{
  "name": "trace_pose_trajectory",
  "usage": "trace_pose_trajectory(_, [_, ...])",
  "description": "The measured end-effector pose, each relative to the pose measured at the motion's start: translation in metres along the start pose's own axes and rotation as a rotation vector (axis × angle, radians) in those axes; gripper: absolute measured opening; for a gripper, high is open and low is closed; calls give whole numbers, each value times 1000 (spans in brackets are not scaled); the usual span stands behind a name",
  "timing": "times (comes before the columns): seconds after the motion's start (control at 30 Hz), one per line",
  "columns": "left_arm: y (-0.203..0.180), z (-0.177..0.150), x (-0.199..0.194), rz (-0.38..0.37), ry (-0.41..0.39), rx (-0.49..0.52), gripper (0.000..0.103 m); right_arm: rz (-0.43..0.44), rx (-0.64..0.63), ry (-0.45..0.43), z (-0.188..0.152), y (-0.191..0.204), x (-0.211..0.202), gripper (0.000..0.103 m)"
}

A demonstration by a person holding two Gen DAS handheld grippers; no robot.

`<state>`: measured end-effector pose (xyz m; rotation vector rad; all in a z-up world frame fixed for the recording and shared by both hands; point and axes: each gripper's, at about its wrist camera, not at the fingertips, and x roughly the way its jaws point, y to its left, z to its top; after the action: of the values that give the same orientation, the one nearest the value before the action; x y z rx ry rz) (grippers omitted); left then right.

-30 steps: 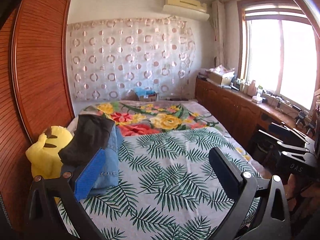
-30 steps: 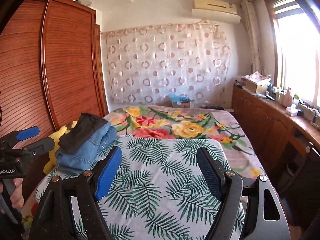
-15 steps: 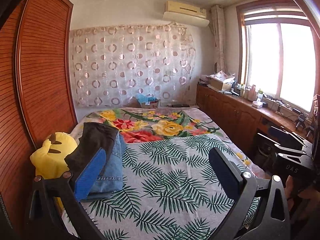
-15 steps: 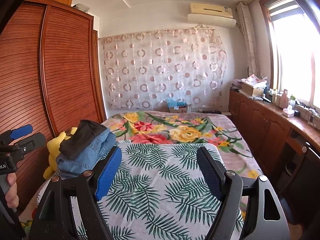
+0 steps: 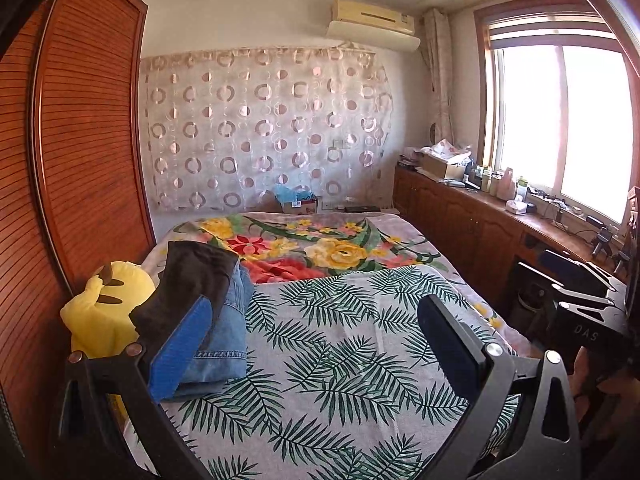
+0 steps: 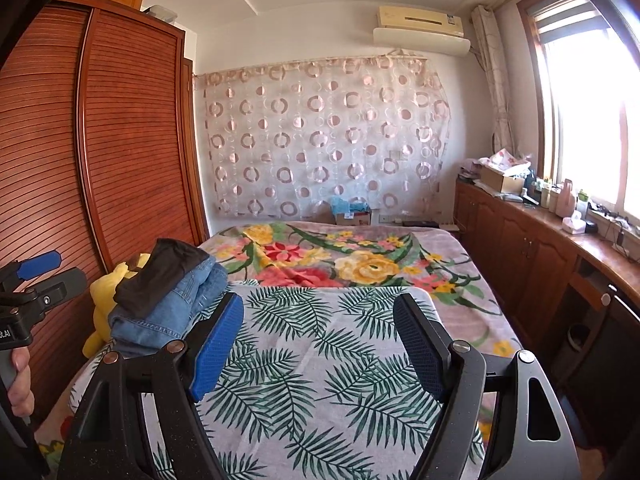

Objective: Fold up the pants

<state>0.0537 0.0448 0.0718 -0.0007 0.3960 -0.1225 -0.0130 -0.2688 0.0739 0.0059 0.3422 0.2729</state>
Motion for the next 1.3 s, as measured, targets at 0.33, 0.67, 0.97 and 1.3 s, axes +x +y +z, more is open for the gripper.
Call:
trace_pose_trajectory(0.33, [1, 0, -1, 0, -1, -1, 103, -2, -4, -1, 0, -1, 1, 79])
trace_pose_trajectory(0.67, [1, 0, 0, 1, 0, 0, 103, -4, -7, -3, -1, -1, 0, 79])
trace_pose_trajectory(0.97, [1, 0, -1, 1, -1, 0, 103, -4, -8, -2, -1, -1, -1, 79])
trace_pose_trajectory(1.3, [1, 0, -1, 2, -1, 0, 103, -3, -9, -1, -1, -2, -1, 79])
